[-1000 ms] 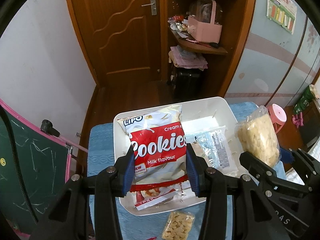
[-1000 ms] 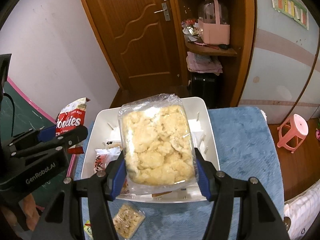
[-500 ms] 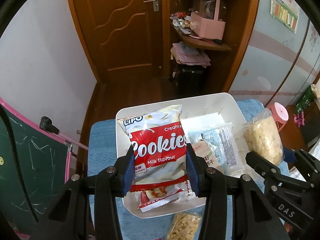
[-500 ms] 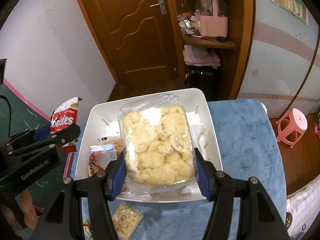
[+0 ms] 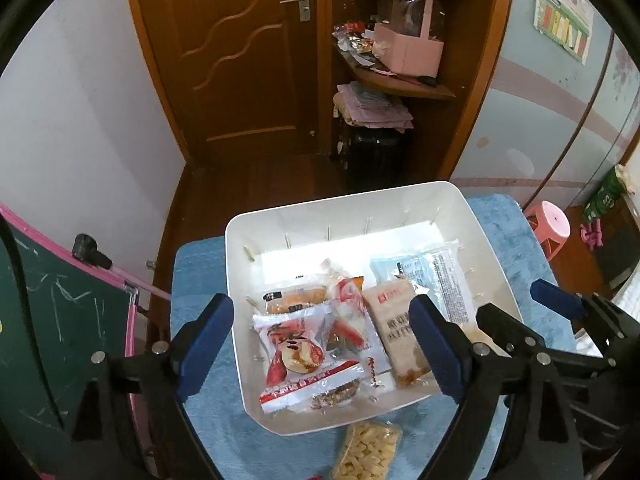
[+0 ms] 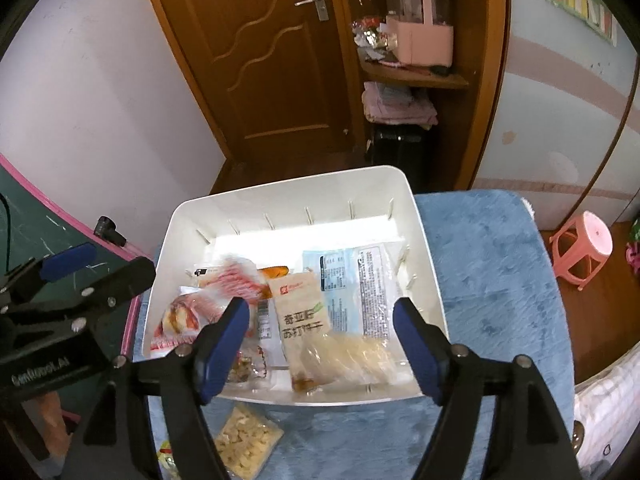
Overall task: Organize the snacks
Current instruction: 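Lower both bags into the bin and open both tools, then withdraw both tools from the bin toward the remaining snacks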
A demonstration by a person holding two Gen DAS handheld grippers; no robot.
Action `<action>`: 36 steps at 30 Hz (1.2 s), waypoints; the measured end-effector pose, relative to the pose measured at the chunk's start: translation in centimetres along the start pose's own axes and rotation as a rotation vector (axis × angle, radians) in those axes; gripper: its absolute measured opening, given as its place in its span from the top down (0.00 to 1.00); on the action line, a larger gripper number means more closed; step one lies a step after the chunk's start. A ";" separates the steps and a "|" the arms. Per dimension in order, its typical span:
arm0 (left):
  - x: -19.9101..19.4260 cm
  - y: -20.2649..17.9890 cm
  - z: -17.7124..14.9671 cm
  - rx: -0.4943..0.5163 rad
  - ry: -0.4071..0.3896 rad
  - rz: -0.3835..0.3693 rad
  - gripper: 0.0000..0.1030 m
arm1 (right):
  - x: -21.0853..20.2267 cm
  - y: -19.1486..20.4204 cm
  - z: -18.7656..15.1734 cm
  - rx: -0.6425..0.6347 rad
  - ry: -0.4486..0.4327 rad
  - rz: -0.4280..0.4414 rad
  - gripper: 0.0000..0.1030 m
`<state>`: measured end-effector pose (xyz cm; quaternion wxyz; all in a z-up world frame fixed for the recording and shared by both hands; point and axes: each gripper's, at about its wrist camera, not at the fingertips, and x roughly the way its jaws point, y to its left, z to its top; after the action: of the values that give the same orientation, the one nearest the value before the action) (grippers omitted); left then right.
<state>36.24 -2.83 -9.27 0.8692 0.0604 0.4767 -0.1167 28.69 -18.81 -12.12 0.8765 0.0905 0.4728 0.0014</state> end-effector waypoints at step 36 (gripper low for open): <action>-15.1 -10.5 -8.6 0.020 -0.104 -0.051 0.14 | -15.3 -6.8 -8.2 -0.070 -0.127 0.078 0.25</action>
<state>18.68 -8.94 -1.06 0.8889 0.0509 0.4309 -0.1467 12.90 -25.59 -4.90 0.9067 0.0779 0.4120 0.0465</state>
